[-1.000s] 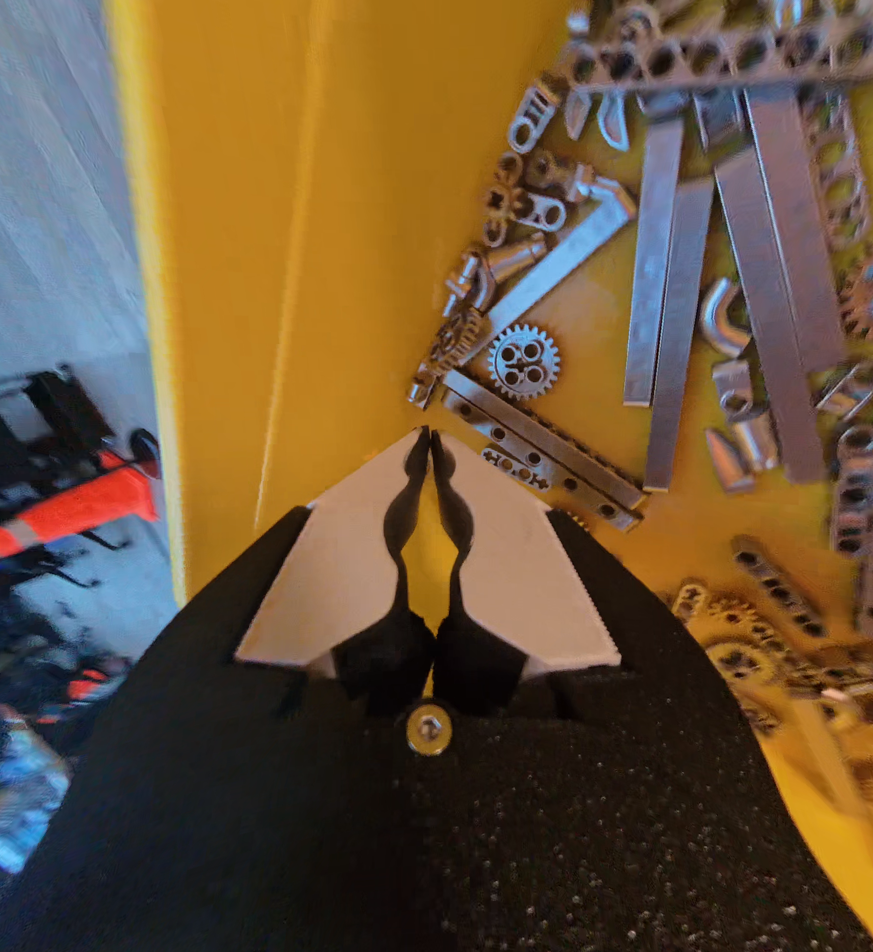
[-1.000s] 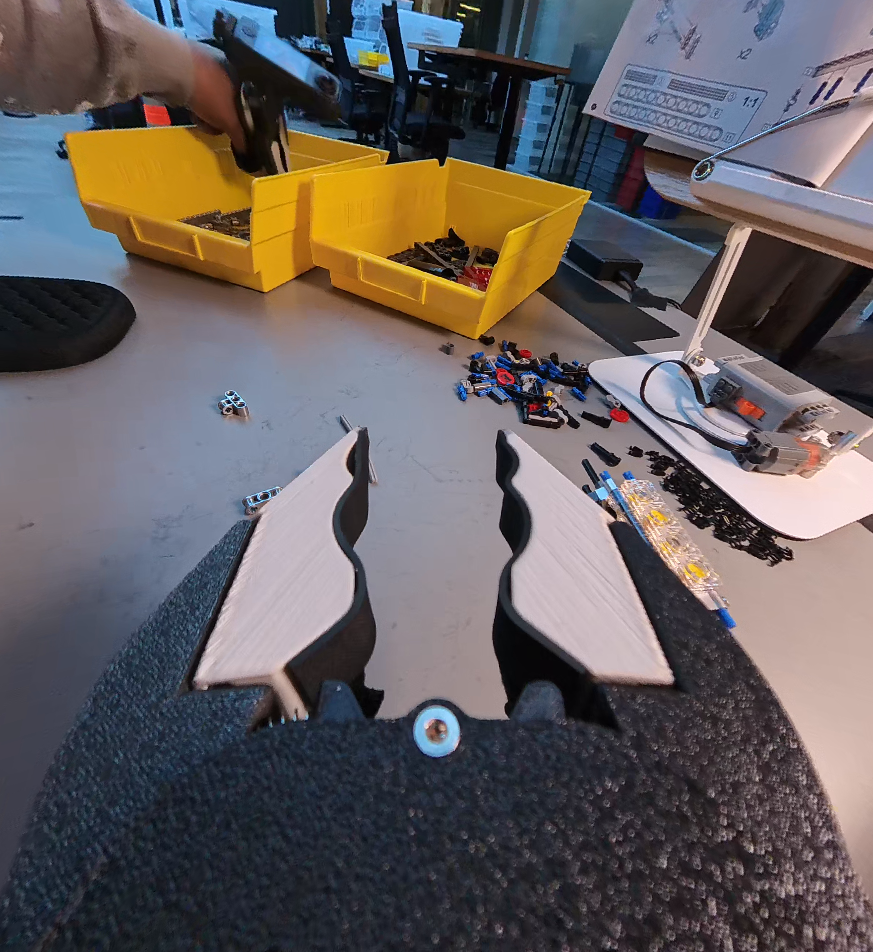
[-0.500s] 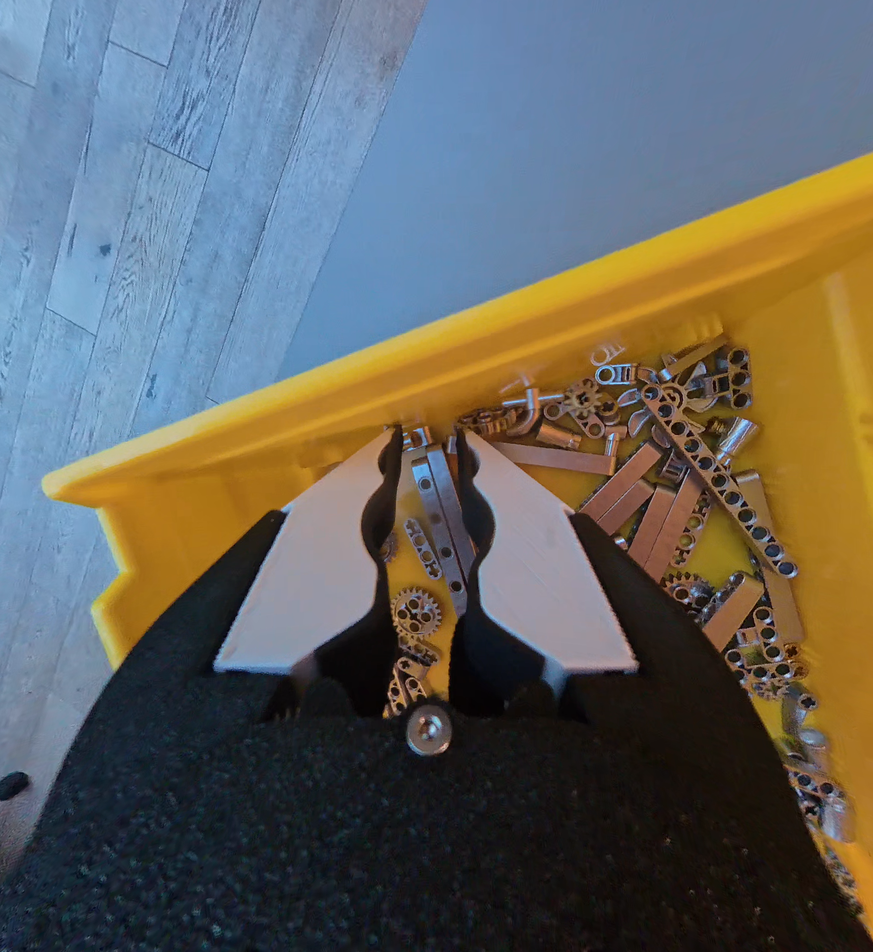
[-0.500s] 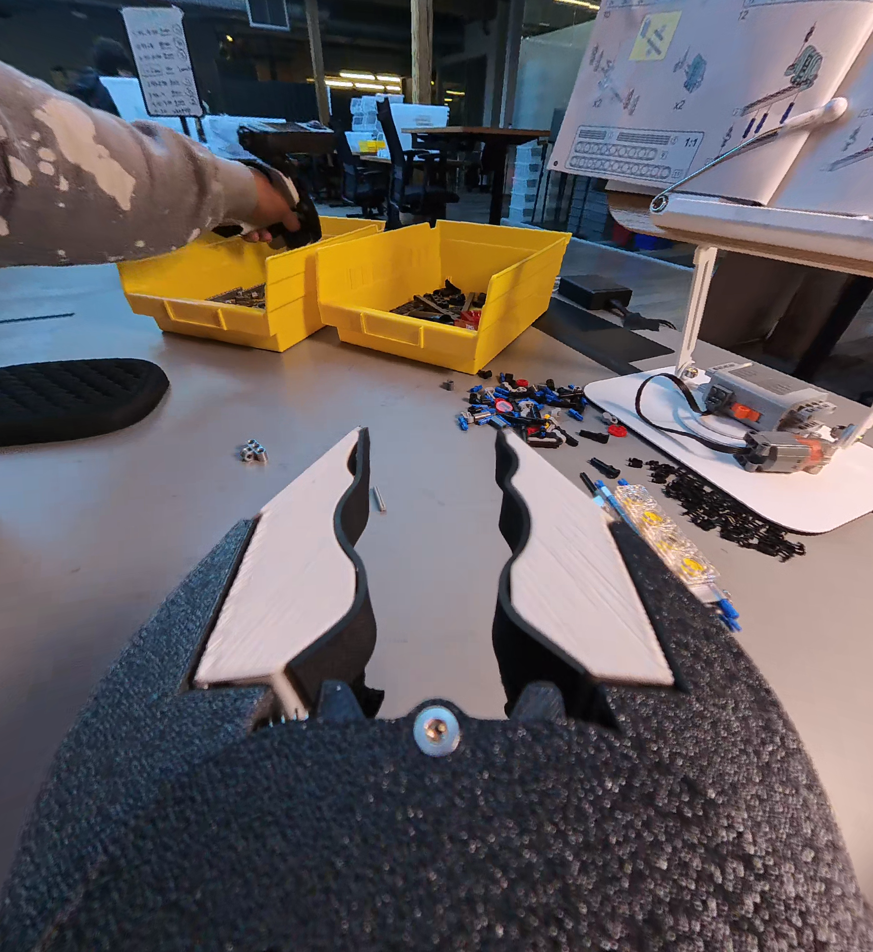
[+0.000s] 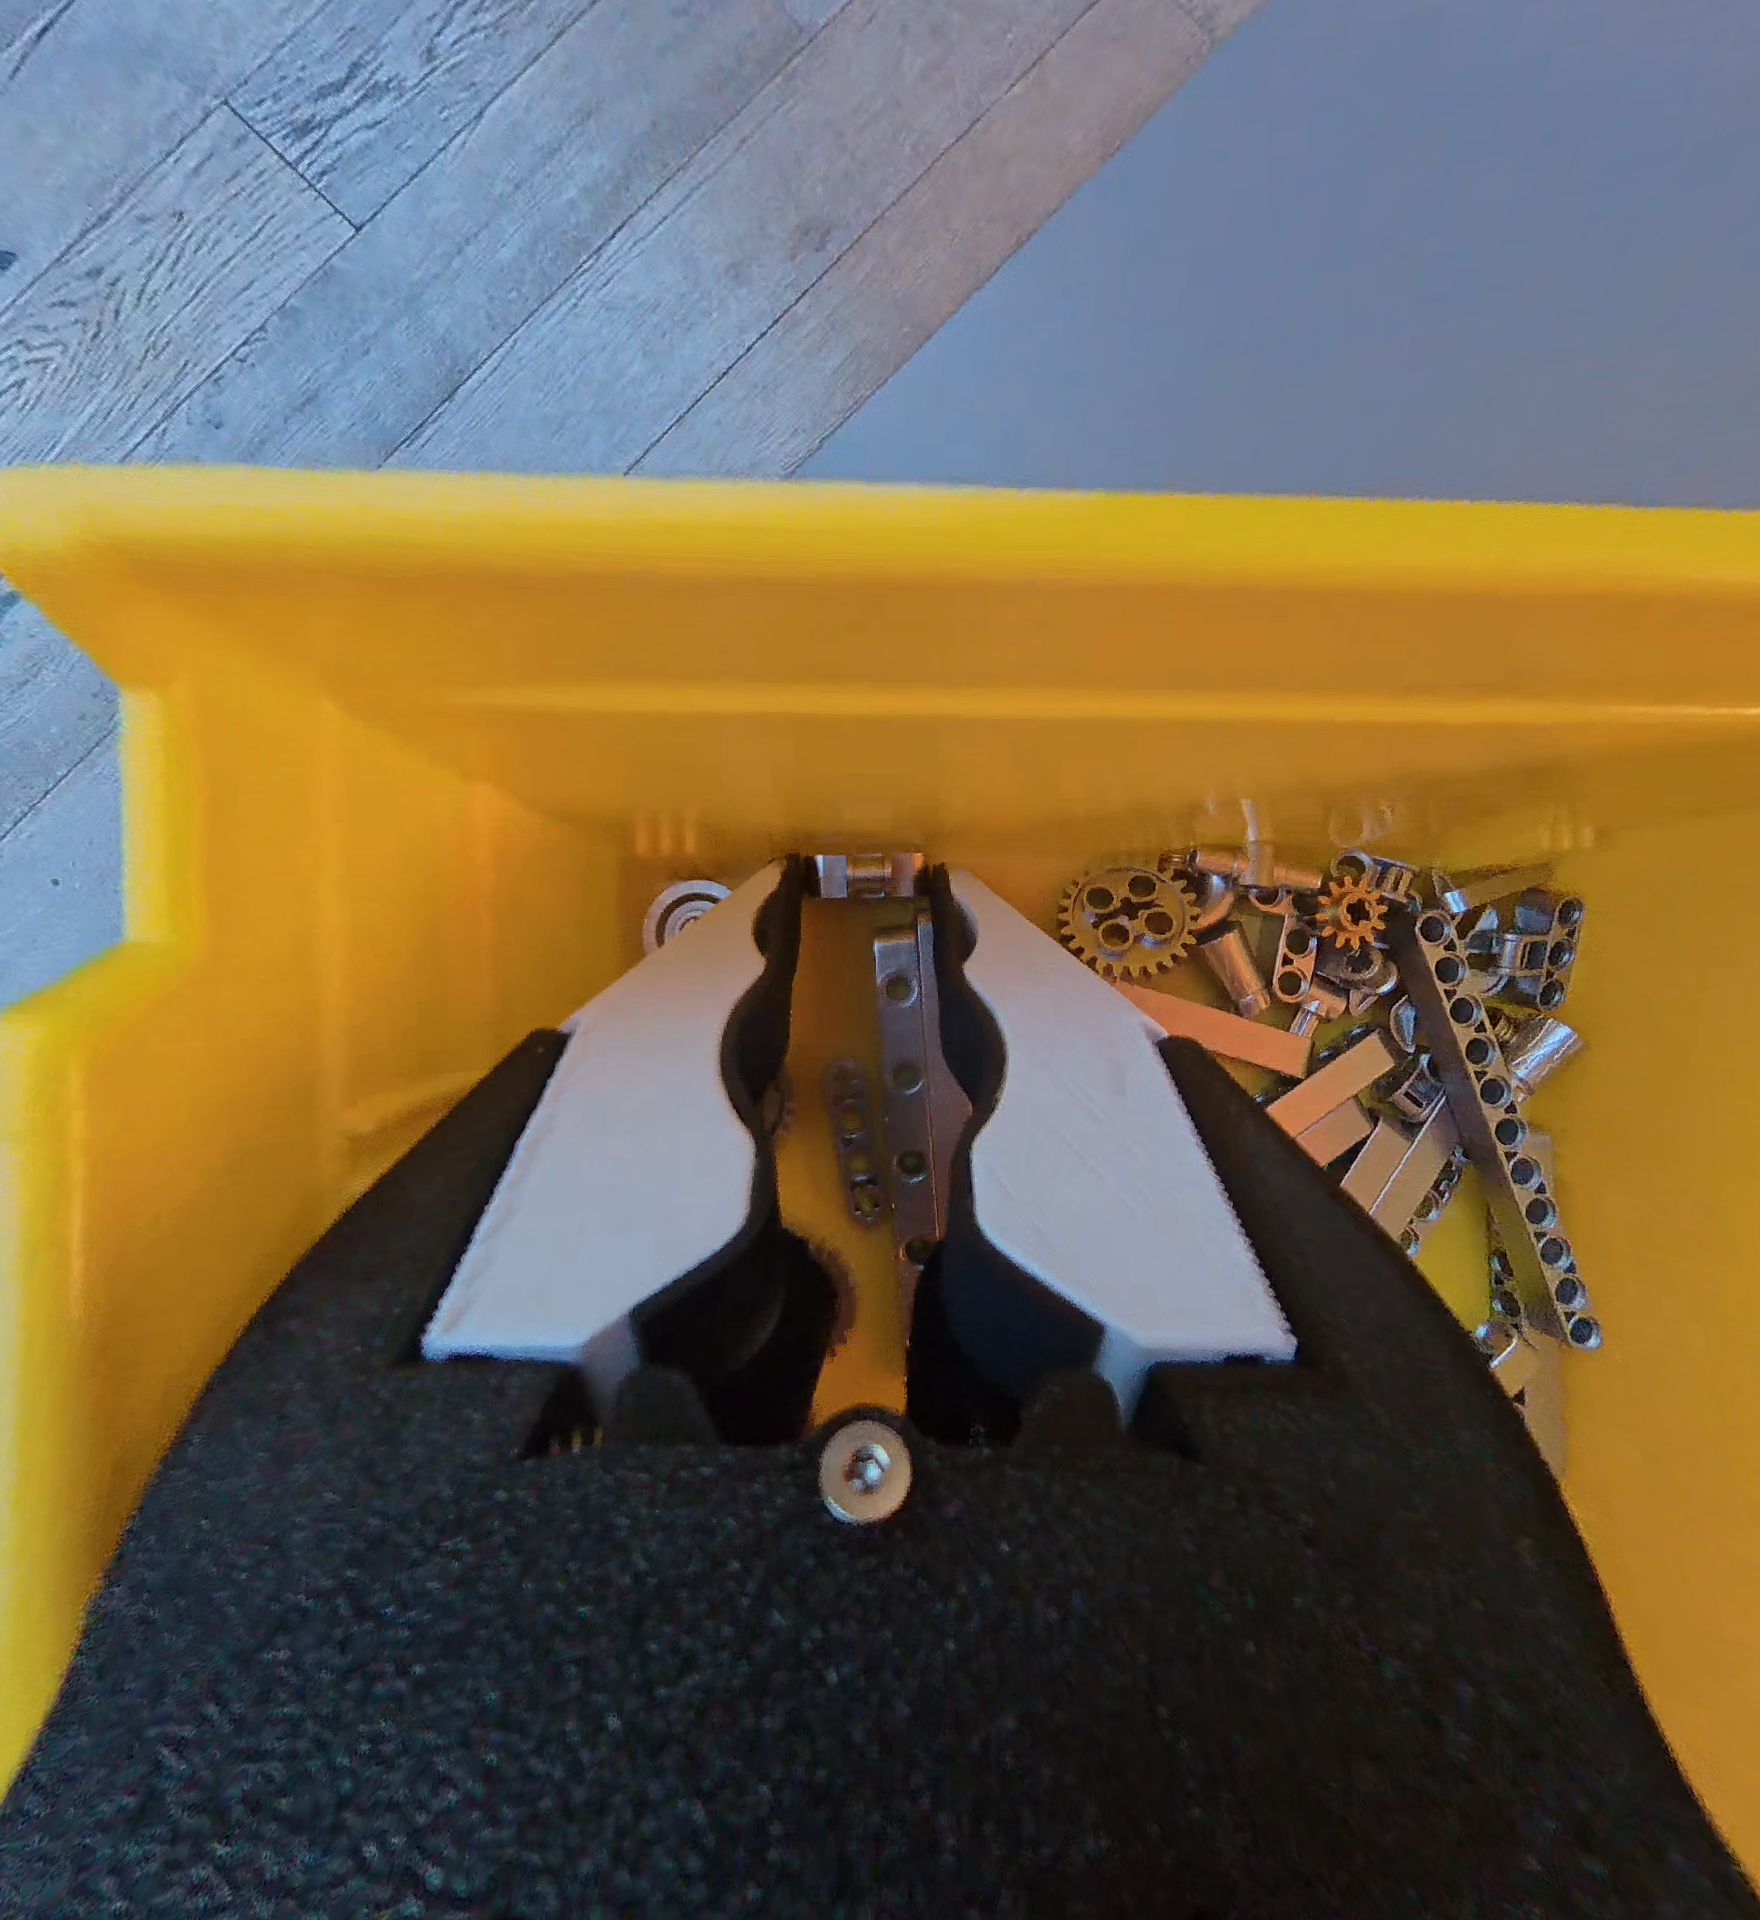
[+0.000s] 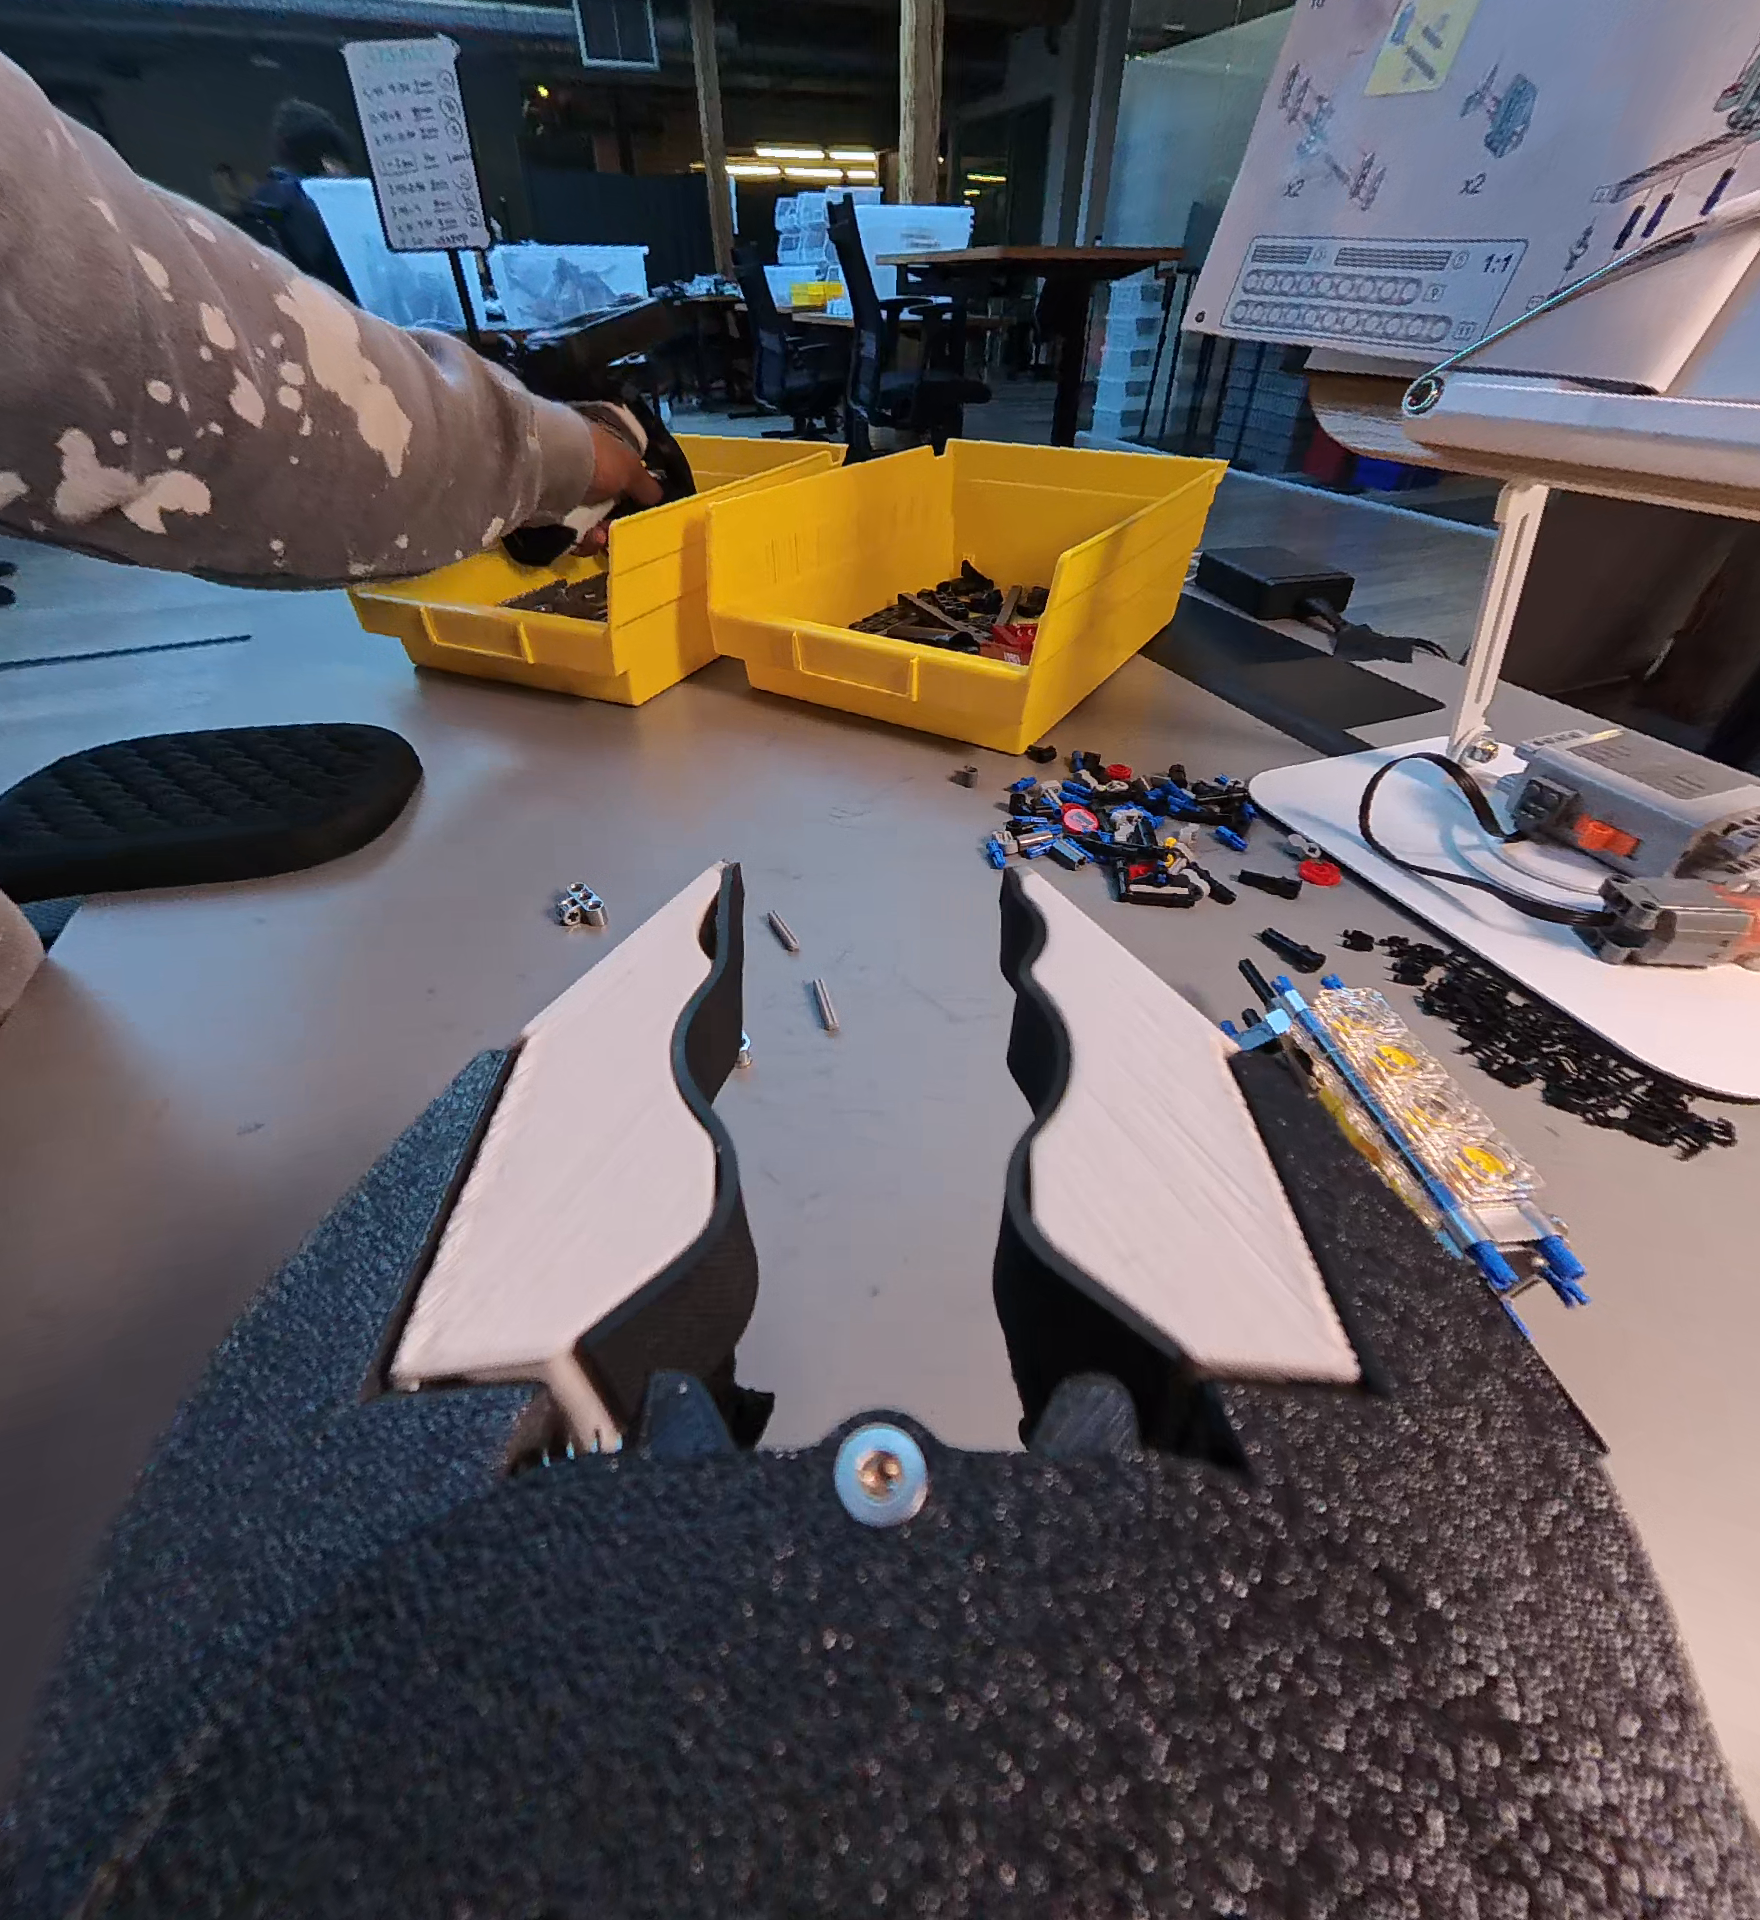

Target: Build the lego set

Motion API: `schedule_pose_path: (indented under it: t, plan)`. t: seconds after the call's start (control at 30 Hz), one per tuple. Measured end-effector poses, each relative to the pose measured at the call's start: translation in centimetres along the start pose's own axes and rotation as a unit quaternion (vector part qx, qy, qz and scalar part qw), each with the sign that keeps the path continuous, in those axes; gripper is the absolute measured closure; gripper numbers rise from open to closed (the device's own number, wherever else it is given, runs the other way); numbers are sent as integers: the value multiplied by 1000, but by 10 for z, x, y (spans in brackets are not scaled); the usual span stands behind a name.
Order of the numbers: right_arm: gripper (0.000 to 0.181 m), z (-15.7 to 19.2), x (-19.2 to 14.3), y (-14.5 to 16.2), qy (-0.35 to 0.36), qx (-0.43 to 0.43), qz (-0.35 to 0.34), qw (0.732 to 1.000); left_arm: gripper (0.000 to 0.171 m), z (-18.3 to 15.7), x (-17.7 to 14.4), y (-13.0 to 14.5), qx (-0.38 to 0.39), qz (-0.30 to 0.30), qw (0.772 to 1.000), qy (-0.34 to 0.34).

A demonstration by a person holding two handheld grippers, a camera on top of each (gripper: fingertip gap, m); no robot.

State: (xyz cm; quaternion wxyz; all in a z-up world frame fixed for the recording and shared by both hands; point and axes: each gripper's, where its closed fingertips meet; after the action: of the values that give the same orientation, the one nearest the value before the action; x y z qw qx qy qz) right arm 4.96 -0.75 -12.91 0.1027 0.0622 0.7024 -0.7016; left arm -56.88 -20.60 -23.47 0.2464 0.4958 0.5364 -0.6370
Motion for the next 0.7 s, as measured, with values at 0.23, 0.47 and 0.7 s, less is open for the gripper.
schedule_pose_path:
  t: [0.23, 0.47, 0.7]
  plan:
    - [134, 0, 0, 0, -1, 0, 2, 1000, 149, -15, -19, -5, 35, -59, 997, 34]
    - [134, 5, -1, -5, 2, -19, 3, 1000, 149, -104, -158, 0, 165, -278, 924, 206]
    - [134, 8, 5, -3, 19, -53, 21, 998, 149, -194, -284, 84, 289, -421, 798, 319]
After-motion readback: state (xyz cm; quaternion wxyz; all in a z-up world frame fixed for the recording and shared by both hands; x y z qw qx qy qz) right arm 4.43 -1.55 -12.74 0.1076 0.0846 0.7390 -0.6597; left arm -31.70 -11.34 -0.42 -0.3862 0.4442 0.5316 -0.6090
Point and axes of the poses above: each gripper's, where its closed fingertips meet, x out along the fingers, y out of its underside, z = x × y across the jaws, and after that the axes turned 7 degrees about z, right-handed
